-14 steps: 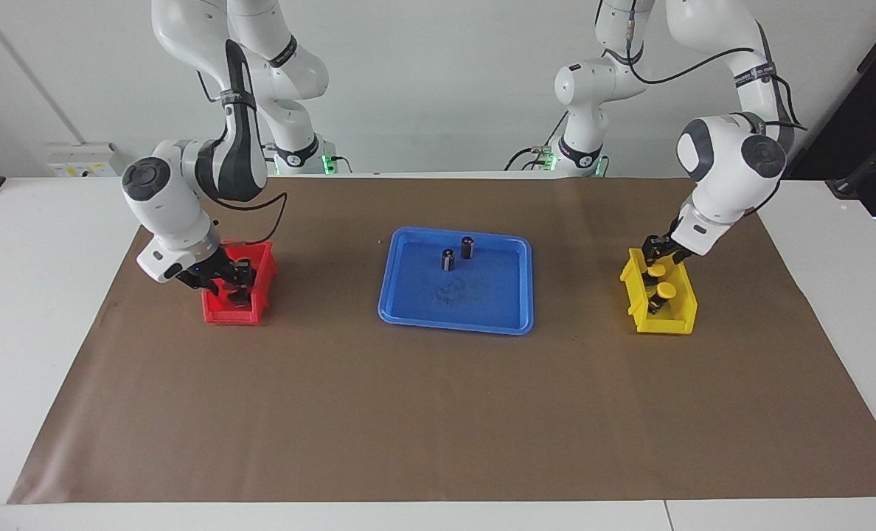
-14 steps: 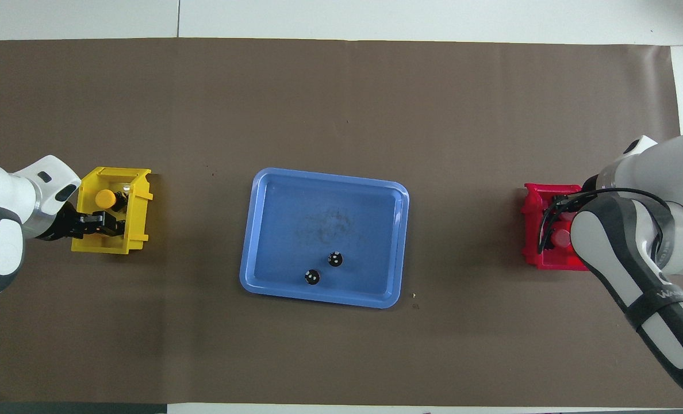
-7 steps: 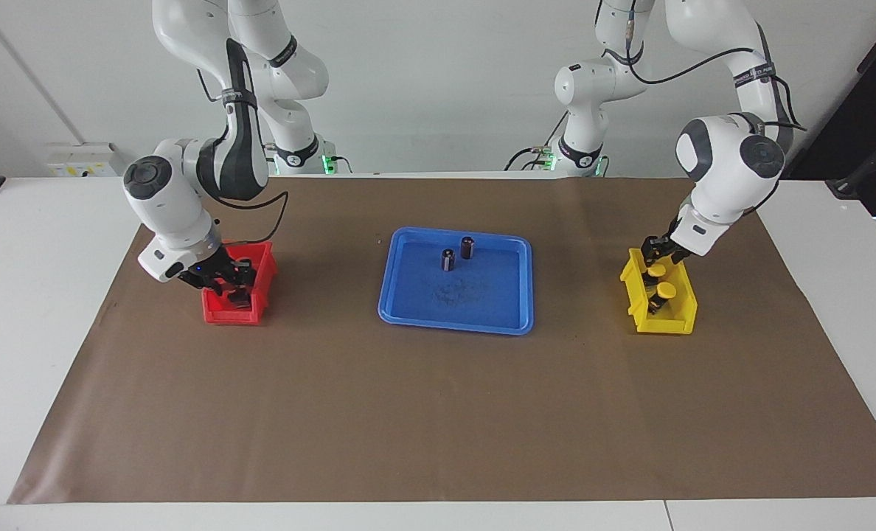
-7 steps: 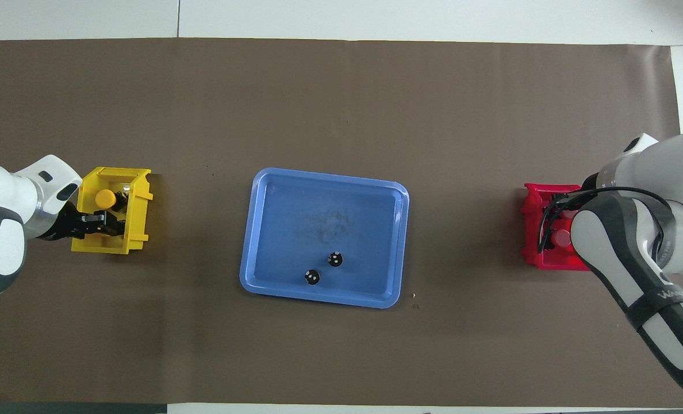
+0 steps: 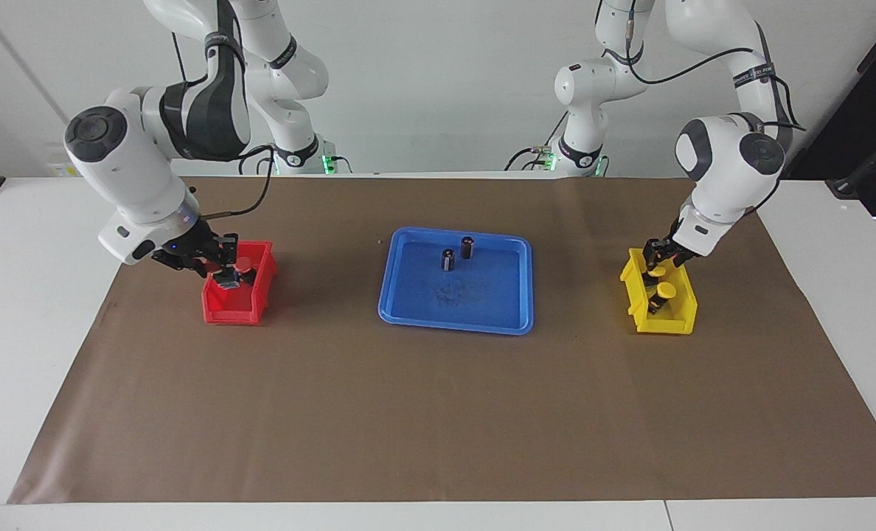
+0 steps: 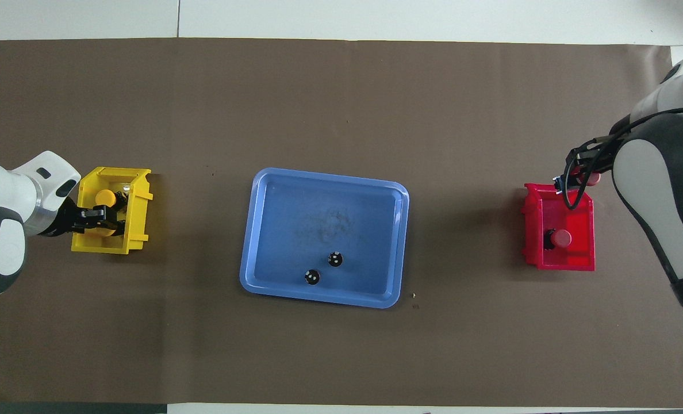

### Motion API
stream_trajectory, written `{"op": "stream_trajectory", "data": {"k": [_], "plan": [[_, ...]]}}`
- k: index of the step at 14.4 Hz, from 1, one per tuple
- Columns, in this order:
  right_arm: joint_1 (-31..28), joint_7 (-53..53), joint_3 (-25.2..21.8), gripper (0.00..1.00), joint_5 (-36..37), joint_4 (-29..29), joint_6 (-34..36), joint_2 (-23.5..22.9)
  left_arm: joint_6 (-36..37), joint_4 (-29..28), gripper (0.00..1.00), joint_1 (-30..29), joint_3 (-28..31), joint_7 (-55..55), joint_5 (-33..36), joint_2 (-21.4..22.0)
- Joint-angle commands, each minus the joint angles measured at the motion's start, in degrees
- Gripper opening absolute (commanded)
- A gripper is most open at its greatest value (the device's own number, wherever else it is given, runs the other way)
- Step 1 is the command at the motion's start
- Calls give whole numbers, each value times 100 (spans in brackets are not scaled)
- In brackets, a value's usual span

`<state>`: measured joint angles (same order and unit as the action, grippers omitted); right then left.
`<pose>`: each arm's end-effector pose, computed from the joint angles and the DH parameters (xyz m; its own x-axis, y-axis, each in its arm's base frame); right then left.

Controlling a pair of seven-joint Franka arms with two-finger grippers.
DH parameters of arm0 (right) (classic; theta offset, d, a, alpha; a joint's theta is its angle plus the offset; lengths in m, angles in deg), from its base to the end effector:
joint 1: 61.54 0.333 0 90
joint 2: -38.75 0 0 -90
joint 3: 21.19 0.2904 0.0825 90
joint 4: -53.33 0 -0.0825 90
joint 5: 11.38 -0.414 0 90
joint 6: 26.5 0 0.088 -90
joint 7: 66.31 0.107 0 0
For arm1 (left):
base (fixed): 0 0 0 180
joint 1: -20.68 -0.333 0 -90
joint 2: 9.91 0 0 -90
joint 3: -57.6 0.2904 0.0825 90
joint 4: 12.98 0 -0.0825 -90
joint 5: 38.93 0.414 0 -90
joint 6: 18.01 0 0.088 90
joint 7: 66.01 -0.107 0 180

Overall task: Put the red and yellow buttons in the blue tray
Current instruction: 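Carry the red button with the right gripper and lower it into the tray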

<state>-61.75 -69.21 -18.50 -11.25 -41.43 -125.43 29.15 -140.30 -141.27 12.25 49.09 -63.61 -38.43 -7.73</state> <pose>0.6282 0.0255 0.4681 0.9911 0.0940 -0.0940 0.0934 -0.9956 -0.0104 0.5352 -0.0003 0.3361 0.9971 0.0363 -0.0665 0.0354 -0.9993 -0.0155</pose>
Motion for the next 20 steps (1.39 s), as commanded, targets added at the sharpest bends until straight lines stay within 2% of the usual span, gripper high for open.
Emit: {"op": "stream_trajectory", "data": {"k": [1,2,4,7,8,9,12,14,17,20], "plan": [[213,1556,861,4,-22,904,111,-691,-251,-117,65,52,25,76,20,46],[528,2234,925,4,65,1072,67,-840,-251,-135,65,52,25,111,20,46],[1257,2906,917,4,57,1240,-352,-1174,-251,-144,65,61,25,129,20,46],[2145,3785,891,4,556,1817,-575,-2077,-277,-214,65,61,25,147,20,46],[2279,4171,908,4,715,1872,-723,-2264,-277,-231,65,61,16,164,20,46],[2315,4357,908,4,734,1864,-950,-2309,-277,-301,65,139,16,234,20,72],[2376,4464,926,5,664,1593,-1066,-2292,-277,-346,65,228,25,305,20,90],[2412,4570,934,5,655,1137,-1444,-2178,-330,-346,64,219,25,279,20,81],[2535,4754,934,7,646,916,-1506,-2178,-365,-337,63,175,25,235,20,73],[2552,4763,934,9,646,845,-1401,-2134,-392,-337,54,158,25,217,29,73]]}}
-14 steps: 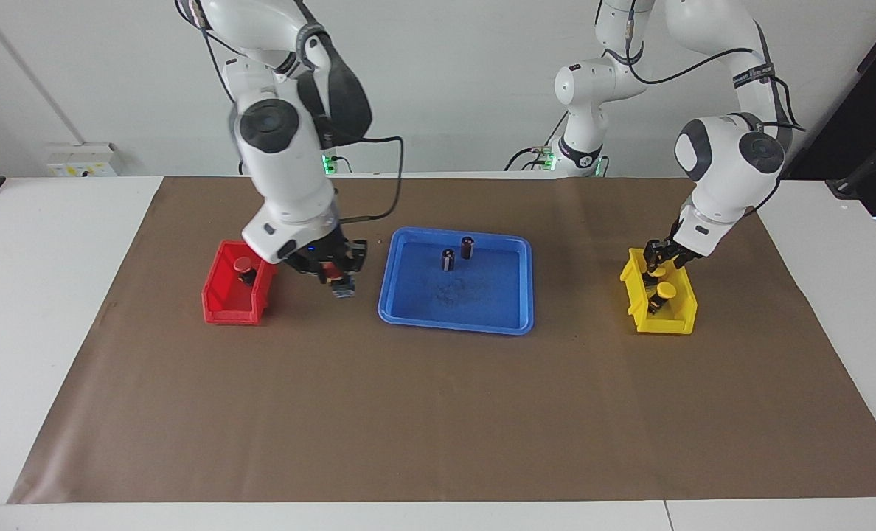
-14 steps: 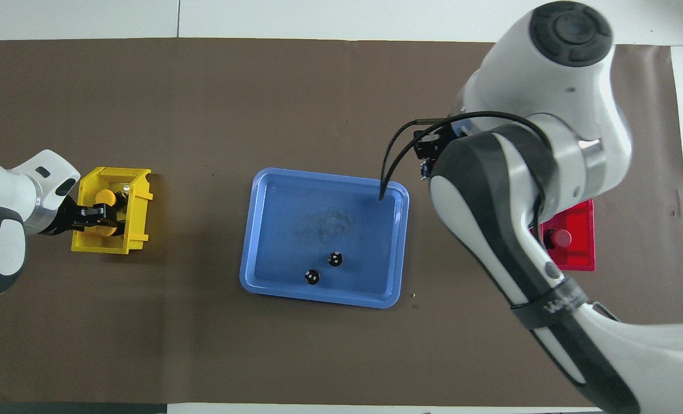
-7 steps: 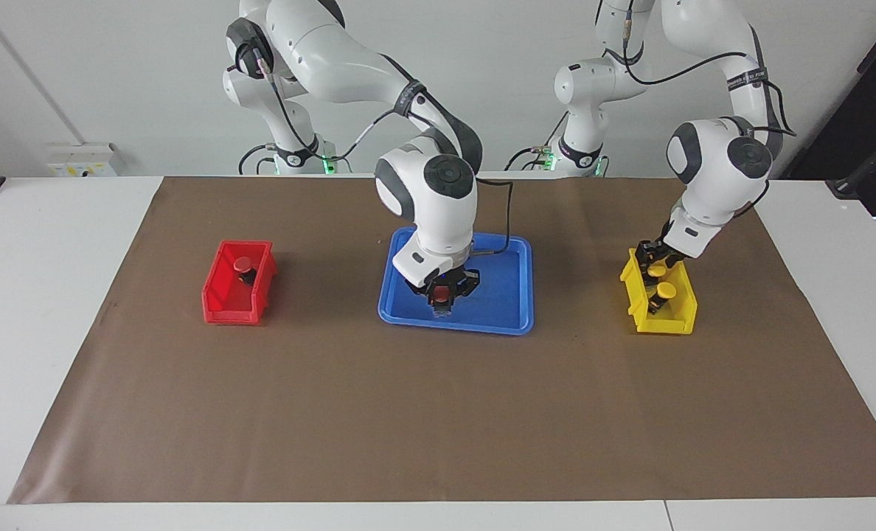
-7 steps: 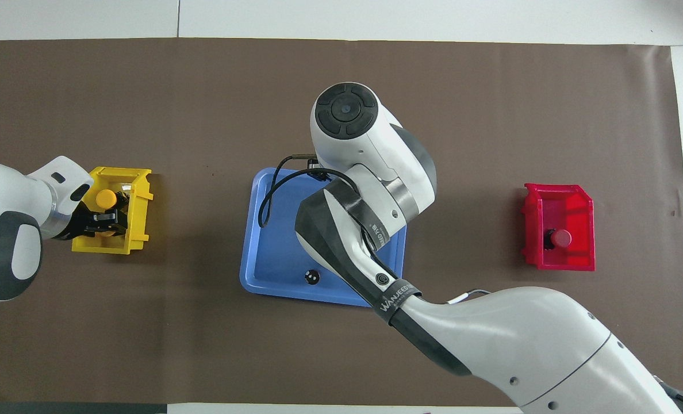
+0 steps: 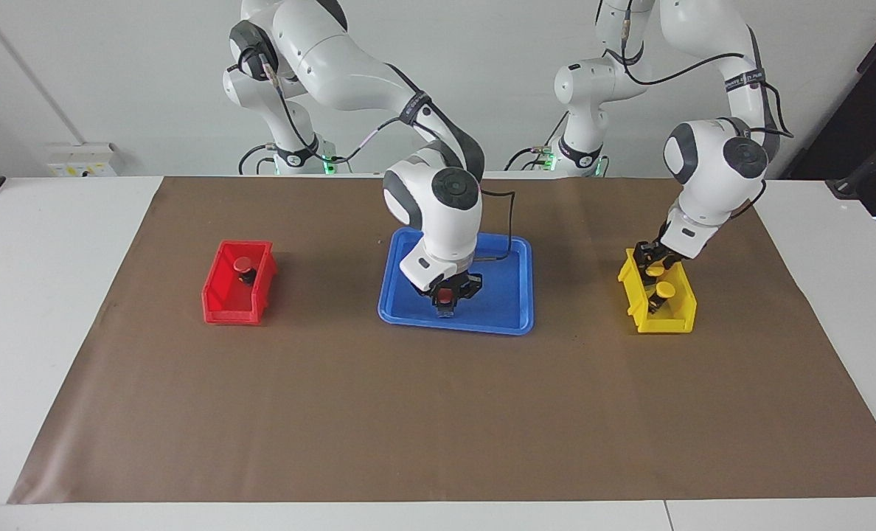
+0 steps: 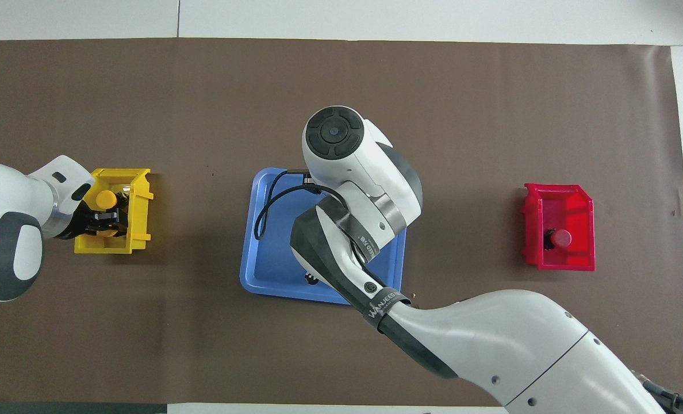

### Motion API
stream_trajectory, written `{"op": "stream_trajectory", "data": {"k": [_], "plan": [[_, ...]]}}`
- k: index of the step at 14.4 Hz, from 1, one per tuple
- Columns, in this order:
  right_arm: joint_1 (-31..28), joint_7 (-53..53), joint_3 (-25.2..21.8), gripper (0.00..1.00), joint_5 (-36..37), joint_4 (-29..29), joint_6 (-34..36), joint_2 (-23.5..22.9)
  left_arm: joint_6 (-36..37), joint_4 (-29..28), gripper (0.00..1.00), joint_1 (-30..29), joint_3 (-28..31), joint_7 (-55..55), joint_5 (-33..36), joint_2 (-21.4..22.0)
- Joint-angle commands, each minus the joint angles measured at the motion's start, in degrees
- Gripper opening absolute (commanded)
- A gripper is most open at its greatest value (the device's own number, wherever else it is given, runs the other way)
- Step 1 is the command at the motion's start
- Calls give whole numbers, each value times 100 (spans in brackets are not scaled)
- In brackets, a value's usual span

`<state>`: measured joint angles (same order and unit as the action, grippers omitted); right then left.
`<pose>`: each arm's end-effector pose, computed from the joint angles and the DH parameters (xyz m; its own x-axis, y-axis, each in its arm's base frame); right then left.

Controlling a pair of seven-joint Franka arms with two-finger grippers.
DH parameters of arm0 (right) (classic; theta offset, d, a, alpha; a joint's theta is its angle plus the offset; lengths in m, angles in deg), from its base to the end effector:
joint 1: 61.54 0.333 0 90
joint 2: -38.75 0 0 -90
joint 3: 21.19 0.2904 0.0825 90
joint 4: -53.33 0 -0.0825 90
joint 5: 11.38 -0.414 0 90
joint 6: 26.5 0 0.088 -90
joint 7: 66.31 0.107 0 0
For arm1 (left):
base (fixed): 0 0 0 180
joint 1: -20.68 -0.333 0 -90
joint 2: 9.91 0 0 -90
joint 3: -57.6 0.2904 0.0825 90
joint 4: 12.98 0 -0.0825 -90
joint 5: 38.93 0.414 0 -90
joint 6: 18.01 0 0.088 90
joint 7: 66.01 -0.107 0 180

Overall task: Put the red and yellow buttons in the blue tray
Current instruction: 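Carry the red button with the right gripper and lower it into the tray, then release the red button and return the right gripper to the red bin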

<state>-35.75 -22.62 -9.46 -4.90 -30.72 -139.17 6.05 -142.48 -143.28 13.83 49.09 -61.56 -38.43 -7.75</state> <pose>0.5826 0.4122 0.3136 0.9948 -0.0899 -0.0483 -0.0883 -0.9955 0.0344 0.5288 -0.0149 0.3229 0.9970 0.0443 -0.0633 0.0432 -0.9989 -0.0174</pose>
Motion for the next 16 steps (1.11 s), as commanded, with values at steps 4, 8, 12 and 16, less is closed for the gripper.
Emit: {"op": "stream_trajectory", "data": {"k": [4,8,12,16], "plan": [[-48,113,31,86,28,-191,78,203,-174,-118,44,-18,34,-14,20,66],[-371,-96,-39,100,99,302,754,570,-165,-101,39,-18,34,-5,20,66],[-1758,-1975,-31,98,64,-188,1027,1291,237,319,36,-53,34,-58,20,-65],[-3077,-3689,-31,88,-85,-1971,941,2442,1126,1024,37,-10,34,-128,20,-93]]}}
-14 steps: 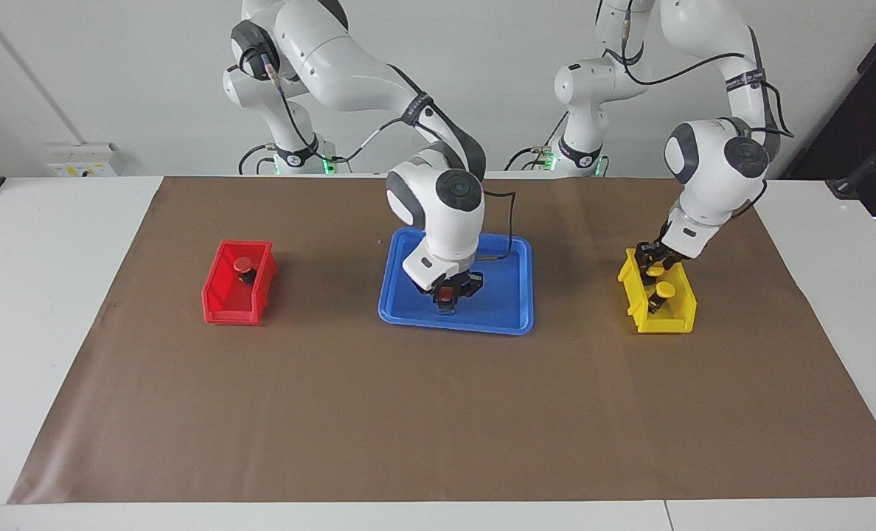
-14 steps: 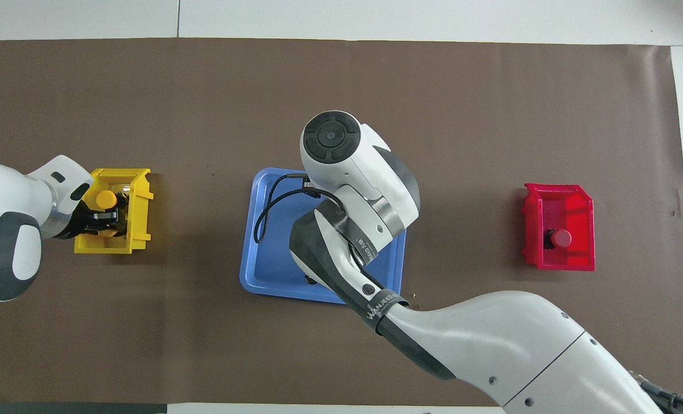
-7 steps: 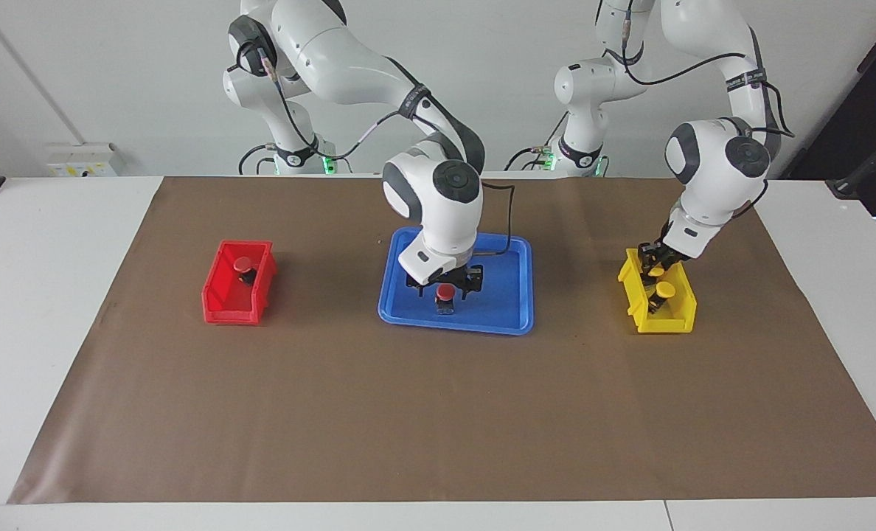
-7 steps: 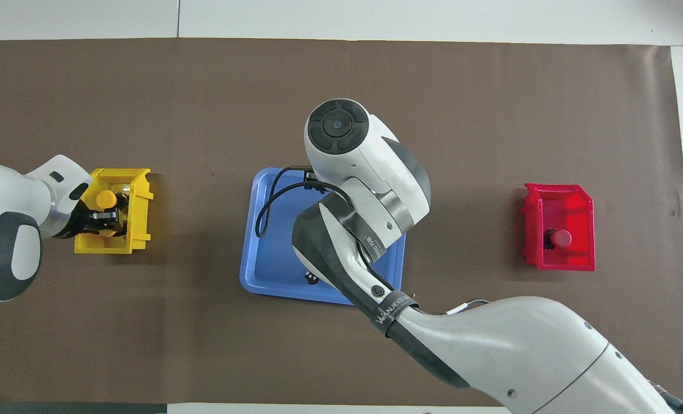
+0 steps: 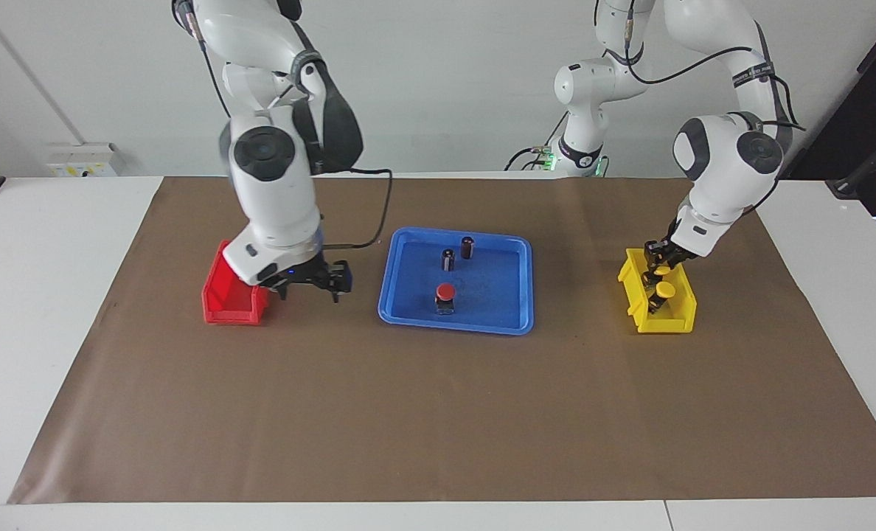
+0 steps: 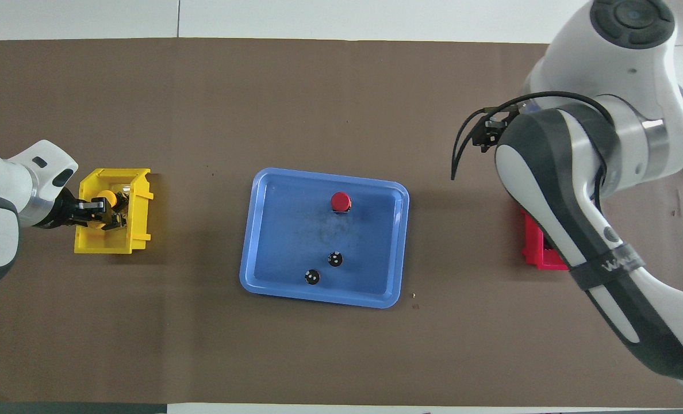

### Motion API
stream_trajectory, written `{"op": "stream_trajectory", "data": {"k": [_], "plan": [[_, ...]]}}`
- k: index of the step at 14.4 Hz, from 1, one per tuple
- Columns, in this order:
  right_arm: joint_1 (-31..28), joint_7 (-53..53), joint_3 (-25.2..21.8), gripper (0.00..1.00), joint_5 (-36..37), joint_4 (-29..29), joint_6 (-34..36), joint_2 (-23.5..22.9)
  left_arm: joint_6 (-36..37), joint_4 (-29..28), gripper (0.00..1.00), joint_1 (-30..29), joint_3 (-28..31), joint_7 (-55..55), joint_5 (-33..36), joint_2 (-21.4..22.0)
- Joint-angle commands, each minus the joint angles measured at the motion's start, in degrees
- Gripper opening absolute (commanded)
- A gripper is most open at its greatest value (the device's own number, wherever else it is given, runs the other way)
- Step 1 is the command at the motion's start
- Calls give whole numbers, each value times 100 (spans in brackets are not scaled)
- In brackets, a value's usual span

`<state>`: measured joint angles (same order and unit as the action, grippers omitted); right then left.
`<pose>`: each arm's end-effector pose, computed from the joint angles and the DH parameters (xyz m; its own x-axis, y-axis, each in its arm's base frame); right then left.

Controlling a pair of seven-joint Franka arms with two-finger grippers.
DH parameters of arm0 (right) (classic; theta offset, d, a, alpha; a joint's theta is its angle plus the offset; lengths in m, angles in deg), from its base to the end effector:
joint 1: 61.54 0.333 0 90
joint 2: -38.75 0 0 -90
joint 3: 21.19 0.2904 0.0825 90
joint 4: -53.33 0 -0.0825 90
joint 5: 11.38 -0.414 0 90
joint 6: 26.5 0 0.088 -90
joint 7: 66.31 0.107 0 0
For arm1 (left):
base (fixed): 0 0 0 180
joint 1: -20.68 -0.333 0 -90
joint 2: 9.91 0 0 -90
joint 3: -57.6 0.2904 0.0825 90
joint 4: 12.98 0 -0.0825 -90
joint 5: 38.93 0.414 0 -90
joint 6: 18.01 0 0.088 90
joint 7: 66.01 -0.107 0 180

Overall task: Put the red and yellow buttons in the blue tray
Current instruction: 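Release the red button and return the right gripper to the red bin, then carry the yellow button with the left gripper into the tray while the right gripper grasps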

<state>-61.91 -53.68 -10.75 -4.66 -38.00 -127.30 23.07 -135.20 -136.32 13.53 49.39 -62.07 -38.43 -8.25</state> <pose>0.6469 0.0948 0.4350 0.9959 -0.0244 -0.0876 -0.0170 -0.9963 0.0845 0.5490 -0.0098 0.3647 0.9959 0.0467 -0.0776 0.0455 -0.9988 -0.0169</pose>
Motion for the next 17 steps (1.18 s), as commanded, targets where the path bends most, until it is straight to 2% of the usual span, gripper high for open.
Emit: {"op": "stream_trajectory", "data": {"k": [1,3,4,6,8,9,11,14,17], "plan": [[-768,-908,98,84,-144,-1517,-325,847,581,407,37,47,-14,-78,20,18],[-1436,-1646,98,81,-546,-1957,-579,1023,793,530,37,65,-49,-78,20,150],[-1570,-1893,98,79,-653,-2203,-711,1128,924,661,37,117,-50,-78,29,185],[-1667,-2027,98,77,-663,-2652,-1115,1278,1459,1056,37,345,-67,18,-50,194],[-1633,-2001,98,72,-680,-2951,-1309,1375,1638,1250,39,757,-111,543,-417,299],[-1598,-1984,98,70,-733,-3065,-1354,1427,1533,1338,41,1029,-128,999,-585,309],[-1571,-2027,98,67,-777,-3189,-1372,1472,1174,1462,35,1618,-129,1468,-613,239],[-1527,-2177,98,63,-777,-3574,-1748,1612,384,1444,35,2277,-129,1810,-604,-427],[-1527,-2291,98,63,-777,-3874,-1934,1718,-154,1462,35,2701,-129,1935,-604,-842]]}}
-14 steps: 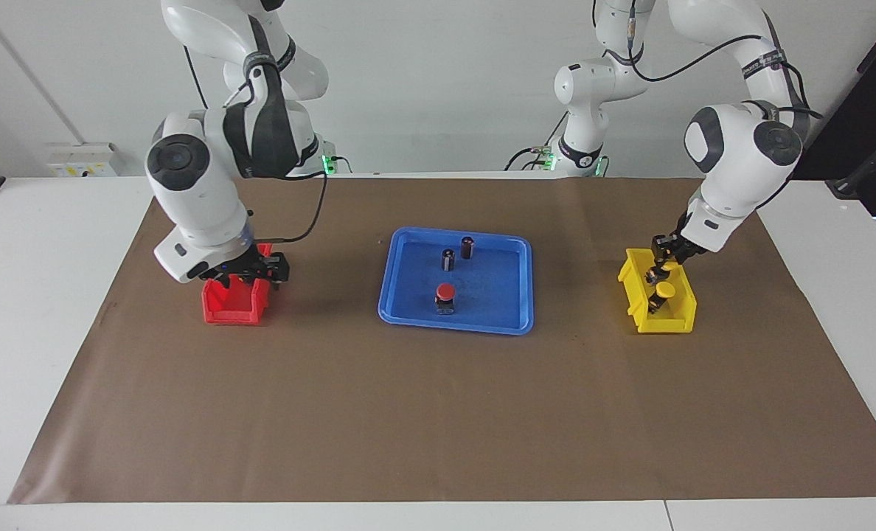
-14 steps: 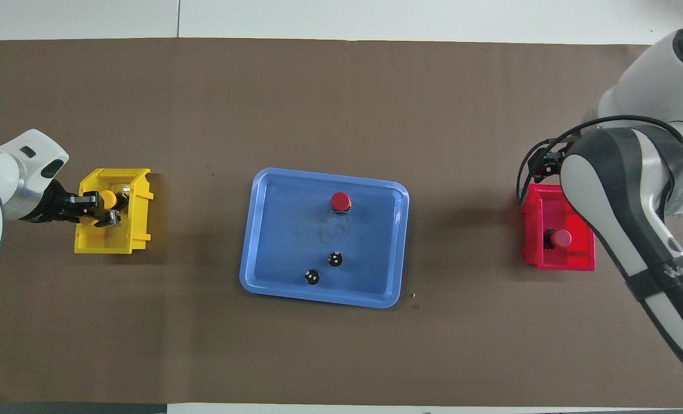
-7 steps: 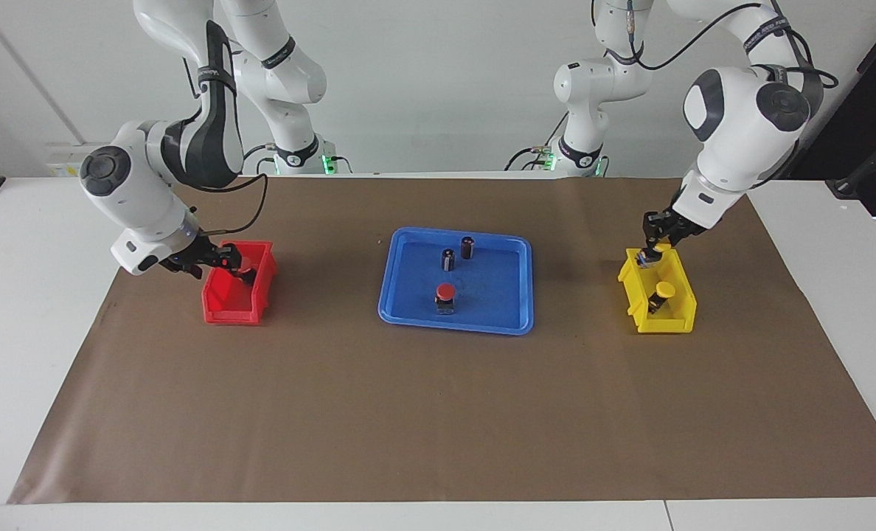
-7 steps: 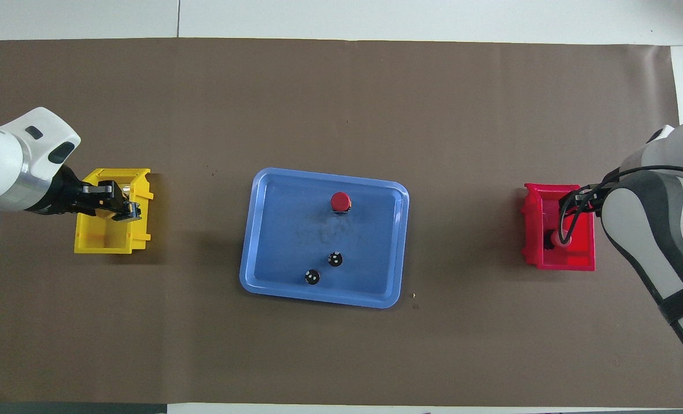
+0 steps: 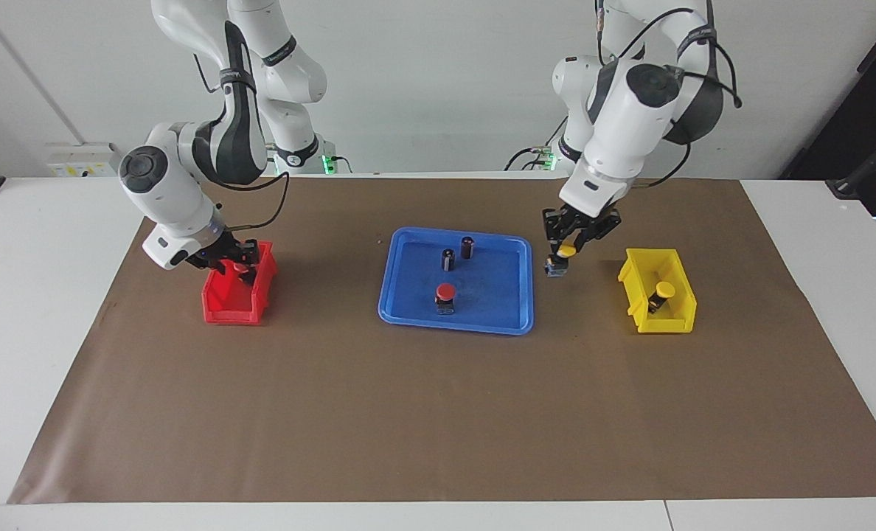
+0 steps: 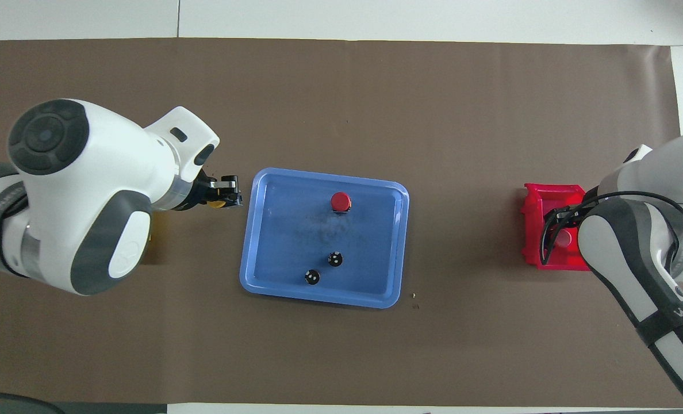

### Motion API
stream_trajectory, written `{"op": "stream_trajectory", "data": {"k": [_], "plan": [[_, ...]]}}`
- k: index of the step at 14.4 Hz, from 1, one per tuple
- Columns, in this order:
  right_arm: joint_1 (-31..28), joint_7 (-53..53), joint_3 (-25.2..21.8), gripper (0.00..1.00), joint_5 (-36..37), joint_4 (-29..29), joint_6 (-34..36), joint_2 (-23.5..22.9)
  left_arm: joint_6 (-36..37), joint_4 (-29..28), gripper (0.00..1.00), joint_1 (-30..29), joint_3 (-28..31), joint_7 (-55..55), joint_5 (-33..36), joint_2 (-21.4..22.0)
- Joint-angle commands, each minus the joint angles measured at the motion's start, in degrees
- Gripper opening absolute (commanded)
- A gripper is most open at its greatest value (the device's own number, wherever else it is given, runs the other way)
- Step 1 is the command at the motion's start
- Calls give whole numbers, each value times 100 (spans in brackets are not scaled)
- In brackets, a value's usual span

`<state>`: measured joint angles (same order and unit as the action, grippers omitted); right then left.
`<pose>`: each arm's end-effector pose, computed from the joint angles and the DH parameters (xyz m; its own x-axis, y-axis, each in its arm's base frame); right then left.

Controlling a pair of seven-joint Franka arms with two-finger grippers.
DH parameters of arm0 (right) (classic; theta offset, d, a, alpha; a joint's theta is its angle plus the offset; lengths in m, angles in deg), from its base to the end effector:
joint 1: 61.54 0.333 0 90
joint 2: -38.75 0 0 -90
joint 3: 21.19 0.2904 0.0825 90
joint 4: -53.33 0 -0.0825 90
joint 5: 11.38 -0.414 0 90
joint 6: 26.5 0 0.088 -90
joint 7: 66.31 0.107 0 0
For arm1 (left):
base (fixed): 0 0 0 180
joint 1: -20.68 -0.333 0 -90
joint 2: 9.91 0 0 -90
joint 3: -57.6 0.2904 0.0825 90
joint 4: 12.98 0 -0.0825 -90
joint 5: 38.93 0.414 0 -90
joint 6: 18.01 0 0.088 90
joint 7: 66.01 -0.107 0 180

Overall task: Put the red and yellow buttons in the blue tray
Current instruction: 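Carry the yellow button with the left gripper into the tray while the right gripper grasps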

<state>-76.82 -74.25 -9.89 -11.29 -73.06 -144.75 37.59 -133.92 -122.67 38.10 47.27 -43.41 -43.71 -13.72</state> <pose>0.5351 -0.0373 0.3152 0.9847 0.0713 -0.1593 0.0682 -0.9974 -0.0250 0.5352 -0.2855 0.4255 0.9985 -0.0541 0.0042 -0.0543 -0.9938 0.0974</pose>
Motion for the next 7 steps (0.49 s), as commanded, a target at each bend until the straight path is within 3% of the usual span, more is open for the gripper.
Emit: {"op": "stream_trajectory", "data": {"k": [1,4,7], "plan": [[-36,-295,13,63,-115,-386,-207,274,-353,141,35,305,84,69,-58,-382],[-45,-348,13,63,-115,-518,-383,309,-450,562,35,762,92,200,-32,-944],[-71,-488,4,57,-115,-624,-541,336,-178,766,35,1069,101,262,273,-1147]]}}
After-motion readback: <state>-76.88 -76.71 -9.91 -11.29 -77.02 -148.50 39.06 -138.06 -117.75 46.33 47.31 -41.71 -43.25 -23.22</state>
